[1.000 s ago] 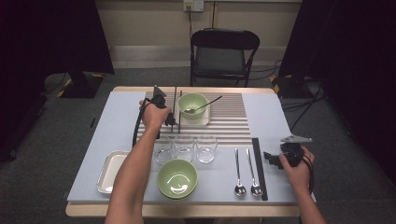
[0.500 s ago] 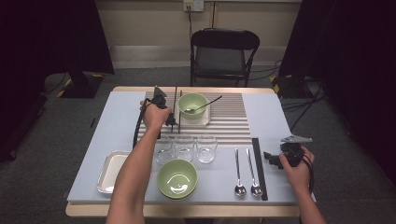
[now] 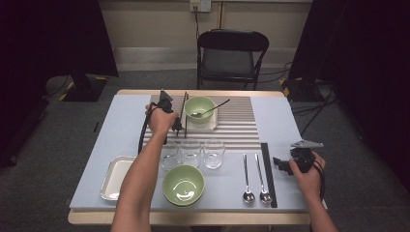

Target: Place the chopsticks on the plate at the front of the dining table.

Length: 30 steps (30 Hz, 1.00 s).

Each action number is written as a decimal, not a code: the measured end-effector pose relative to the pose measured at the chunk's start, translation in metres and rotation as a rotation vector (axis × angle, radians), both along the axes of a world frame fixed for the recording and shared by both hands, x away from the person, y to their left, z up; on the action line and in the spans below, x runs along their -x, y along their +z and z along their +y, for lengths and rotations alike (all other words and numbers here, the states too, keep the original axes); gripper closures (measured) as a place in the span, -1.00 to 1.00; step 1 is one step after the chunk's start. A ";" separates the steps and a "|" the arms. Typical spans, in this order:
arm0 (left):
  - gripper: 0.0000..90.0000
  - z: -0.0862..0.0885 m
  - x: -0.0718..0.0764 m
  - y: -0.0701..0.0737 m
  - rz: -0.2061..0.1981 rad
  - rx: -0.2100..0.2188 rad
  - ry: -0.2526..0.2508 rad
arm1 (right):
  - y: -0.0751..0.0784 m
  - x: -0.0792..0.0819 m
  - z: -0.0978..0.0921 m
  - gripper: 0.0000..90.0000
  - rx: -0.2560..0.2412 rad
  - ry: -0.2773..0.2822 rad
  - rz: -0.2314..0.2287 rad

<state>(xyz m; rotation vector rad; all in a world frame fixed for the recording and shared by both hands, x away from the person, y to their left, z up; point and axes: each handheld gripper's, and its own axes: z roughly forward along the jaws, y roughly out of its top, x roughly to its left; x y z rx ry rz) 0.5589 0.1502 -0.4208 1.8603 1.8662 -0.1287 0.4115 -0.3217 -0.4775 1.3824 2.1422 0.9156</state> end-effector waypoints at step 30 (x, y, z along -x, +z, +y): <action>0.92 -0.002 -0.001 -0.005 0.009 -0.007 0.028 | 0.000 0.000 0.000 -0.66 -0.001 0.000 0.000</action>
